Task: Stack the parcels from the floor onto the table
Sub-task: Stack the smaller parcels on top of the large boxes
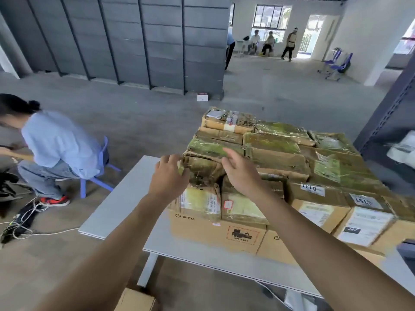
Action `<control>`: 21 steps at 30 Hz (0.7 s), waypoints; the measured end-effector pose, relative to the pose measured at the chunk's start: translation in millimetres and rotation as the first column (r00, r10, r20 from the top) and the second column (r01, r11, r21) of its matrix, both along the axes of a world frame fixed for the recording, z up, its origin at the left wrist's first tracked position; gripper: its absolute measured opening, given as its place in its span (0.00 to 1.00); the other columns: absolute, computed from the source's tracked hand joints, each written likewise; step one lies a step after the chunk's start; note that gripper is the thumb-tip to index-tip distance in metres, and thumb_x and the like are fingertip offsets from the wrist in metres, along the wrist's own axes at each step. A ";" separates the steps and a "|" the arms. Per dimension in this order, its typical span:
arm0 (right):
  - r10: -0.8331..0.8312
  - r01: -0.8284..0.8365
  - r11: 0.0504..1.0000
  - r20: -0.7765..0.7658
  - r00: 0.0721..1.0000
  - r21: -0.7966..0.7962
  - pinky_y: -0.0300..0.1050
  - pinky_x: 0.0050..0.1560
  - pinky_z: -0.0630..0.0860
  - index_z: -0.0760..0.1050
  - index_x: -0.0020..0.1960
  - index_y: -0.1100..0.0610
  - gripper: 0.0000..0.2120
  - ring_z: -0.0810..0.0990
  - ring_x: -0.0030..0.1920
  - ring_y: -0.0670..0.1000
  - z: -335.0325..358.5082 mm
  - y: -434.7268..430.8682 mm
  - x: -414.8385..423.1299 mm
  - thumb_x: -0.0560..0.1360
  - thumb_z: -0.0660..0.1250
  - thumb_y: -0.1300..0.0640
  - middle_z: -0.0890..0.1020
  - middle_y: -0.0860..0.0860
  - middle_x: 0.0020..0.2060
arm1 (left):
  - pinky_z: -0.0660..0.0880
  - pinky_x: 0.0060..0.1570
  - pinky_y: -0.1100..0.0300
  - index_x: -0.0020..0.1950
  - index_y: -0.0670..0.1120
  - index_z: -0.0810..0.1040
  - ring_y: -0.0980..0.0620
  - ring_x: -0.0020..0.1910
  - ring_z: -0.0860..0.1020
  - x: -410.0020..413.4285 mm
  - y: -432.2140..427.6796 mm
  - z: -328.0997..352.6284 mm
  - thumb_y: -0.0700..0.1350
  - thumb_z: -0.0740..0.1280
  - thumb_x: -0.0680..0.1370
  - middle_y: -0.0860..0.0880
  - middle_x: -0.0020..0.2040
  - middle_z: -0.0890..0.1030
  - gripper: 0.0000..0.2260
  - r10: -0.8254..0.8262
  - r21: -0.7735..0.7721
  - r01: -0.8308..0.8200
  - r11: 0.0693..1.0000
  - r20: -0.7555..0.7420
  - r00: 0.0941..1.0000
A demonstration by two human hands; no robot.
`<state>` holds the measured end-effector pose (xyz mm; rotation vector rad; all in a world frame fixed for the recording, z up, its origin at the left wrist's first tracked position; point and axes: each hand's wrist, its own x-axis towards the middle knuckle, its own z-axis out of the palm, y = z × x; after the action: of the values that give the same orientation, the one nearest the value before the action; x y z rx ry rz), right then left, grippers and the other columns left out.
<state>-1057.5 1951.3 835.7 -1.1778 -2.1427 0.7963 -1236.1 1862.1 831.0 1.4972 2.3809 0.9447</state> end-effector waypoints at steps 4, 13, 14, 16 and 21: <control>0.047 -0.047 0.999 0.037 0.998 0.017 0.36 0.21 0.68 0.63 0.75 0.48 0.22 0.69 0.19 0.42 -7.2 18.3 -19.2 0.82 0.54 0.46 0.78 0.44 0.46 | 0.69 0.63 0.49 0.72 0.47 0.65 0.44 0.67 0.67 -17.6 14.8 -16.7 0.52 0.60 0.79 0.45 0.70 0.67 0.23 0.039 -0.074 -0.031 0.997 0.109 0.993; 0.004 -0.022 0.995 0.193 0.981 0.093 0.32 0.21 0.62 0.63 0.75 0.51 0.22 0.68 0.20 0.42 -14.0 27.3 -51.4 0.82 0.55 0.49 0.76 0.48 0.57 | 0.70 0.60 0.59 0.78 0.50 0.57 0.48 0.67 0.71 -52.6 50.8 -33.7 0.58 0.64 0.77 0.50 0.72 0.69 0.33 -0.082 -0.114 0.178 0.977 0.571 0.817; -0.024 0.000 0.994 0.218 0.976 0.111 0.32 0.21 0.61 0.63 0.75 0.50 0.22 0.68 0.20 0.42 -13.7 27.1 -56.7 0.82 0.55 0.49 0.76 0.48 0.58 | 0.72 0.54 0.63 0.77 0.51 0.59 0.50 0.63 0.74 -56.9 53.8 -34.1 0.57 0.64 0.77 0.52 0.68 0.72 0.31 -0.098 -0.106 0.201 0.974 0.603 0.792; -0.076 0.045 0.991 0.260 0.963 0.124 0.32 0.23 0.59 0.63 0.75 0.50 0.22 0.69 0.21 0.41 -12.4 24.9 -67.4 0.82 0.55 0.48 0.76 0.45 0.56 | 0.73 0.38 0.72 0.73 0.52 0.65 0.58 0.51 0.78 -63.1 56.6 -35.7 0.53 0.64 0.78 0.58 0.56 0.77 0.23 -0.157 -0.089 0.275 0.957 0.640 0.752; -0.168 0.103 0.977 0.381 0.909 0.185 0.33 0.25 0.57 0.63 0.75 0.50 0.22 0.60 0.27 0.37 -16.1 19.8 -95.3 0.82 0.56 0.50 0.77 0.47 0.57 | 0.71 0.35 0.70 0.62 0.60 0.69 0.63 0.46 0.78 -79.4 59.5 -45.0 0.45 0.61 0.78 0.61 0.50 0.78 0.15 -0.330 -0.005 0.434 0.901 0.641 0.693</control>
<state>-1152.8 1971.2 819.6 -1.4813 -2.3559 0.3314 -1315.5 1921.7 786.0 1.2739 1.5418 0.9315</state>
